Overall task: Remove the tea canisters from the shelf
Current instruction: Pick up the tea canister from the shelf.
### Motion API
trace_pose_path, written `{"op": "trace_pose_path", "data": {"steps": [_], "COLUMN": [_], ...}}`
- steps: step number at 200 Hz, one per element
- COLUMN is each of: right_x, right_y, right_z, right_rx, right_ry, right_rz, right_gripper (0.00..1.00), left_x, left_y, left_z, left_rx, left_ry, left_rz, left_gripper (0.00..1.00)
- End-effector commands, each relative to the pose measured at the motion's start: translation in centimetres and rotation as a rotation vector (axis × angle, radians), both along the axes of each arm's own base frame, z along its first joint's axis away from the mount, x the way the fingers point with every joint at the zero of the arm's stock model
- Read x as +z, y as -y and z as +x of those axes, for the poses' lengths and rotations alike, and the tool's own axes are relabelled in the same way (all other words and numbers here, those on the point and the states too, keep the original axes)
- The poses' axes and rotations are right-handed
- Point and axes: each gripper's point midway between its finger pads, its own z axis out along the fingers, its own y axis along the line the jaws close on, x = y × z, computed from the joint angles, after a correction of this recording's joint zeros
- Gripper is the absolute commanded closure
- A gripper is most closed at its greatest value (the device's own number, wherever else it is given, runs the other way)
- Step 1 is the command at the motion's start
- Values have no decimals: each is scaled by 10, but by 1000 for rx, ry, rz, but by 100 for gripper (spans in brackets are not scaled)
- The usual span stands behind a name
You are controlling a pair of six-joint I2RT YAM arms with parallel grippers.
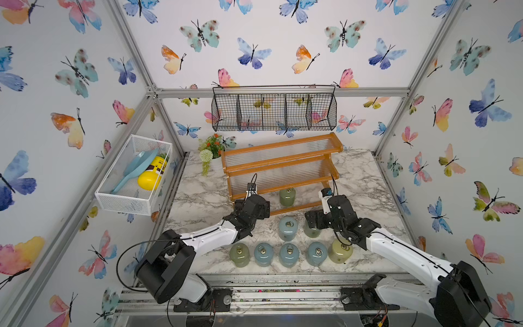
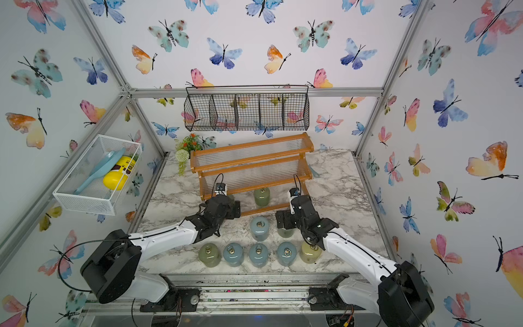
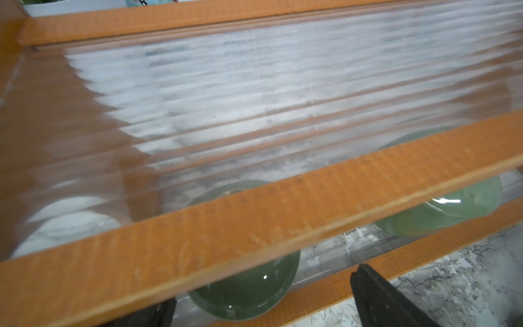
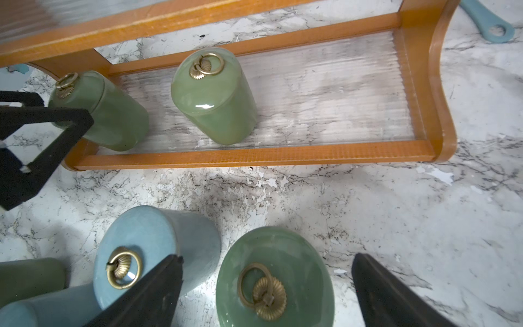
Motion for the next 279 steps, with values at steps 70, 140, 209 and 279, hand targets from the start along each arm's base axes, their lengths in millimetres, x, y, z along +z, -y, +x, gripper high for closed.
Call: {"op": "trace_pose_path", "data": {"steps": [70, 140, 209, 279], "right_x": [1, 2, 0, -2], "right_y": [6, 5, 7, 9], "right_z": [-3, -2, -4, -7], "right_rx": [-13, -8, -7, -11], "right_ry": [3, 3, -1, -3], "right_rz": [-14, -18, -23, -26], "right_gripper": [1, 1, 1, 1], "left_x": [-8, -18, -20, -30], "left_y": [-4, -2, -5, -4], "left_z": [27, 35, 39, 45], "left_rx": [42, 63, 74, 75], "left_ry": [-11, -24, 11, -2], "left_rz": [-22, -2, 4, 27], "left_gripper": [1, 1, 2, 1]}}
